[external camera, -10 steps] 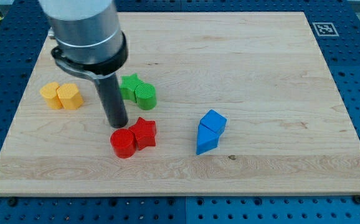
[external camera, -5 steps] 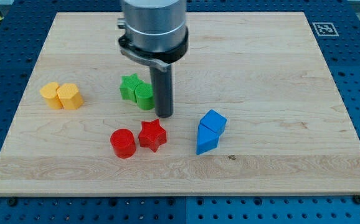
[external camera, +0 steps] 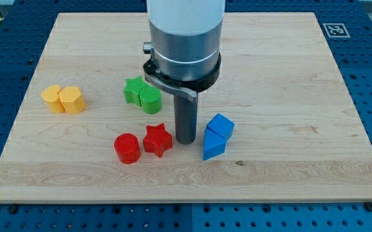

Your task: Slide the red star and the red circle towards the bottom left

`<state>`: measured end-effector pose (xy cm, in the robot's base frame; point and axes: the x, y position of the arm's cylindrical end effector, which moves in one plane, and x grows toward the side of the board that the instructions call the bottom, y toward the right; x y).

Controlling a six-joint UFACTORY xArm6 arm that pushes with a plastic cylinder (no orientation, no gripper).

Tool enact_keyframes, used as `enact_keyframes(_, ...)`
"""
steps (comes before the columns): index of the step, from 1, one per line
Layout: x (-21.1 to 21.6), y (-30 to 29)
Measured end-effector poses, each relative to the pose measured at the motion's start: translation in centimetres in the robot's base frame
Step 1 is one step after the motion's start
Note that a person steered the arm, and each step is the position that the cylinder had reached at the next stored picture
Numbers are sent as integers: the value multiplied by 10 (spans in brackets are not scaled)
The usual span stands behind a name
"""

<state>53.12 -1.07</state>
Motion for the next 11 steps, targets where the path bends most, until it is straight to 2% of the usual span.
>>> enact_keyframes(2, 12, -47)
enact_keyframes(5, 38, -67)
enact_keyframes(8, 44, -113)
enact_keyframes(11, 44, -114)
